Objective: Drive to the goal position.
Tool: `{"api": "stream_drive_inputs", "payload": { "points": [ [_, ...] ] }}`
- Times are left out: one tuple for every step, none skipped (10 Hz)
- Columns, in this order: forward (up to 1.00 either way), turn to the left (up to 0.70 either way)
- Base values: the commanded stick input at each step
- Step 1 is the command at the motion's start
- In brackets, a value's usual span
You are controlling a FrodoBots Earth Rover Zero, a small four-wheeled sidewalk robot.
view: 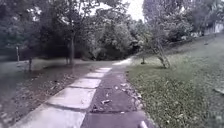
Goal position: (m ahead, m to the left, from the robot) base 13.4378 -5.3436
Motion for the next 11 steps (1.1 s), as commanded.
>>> {"api": "stream_drive_inputs", "payload": {
  "points": [
    [0.85,0.00],
    [0.85,0.00],
    [0.85,0.00],
    [0.85,0.00],
    [0.85,0.00],
    [0.85,0.00],
    [0.85,0.00],
    [0.85,-0.07],
    [0.85,-0.16],
    [0.85,-0.26],
    [0.85,-0.27]
  ]
}}
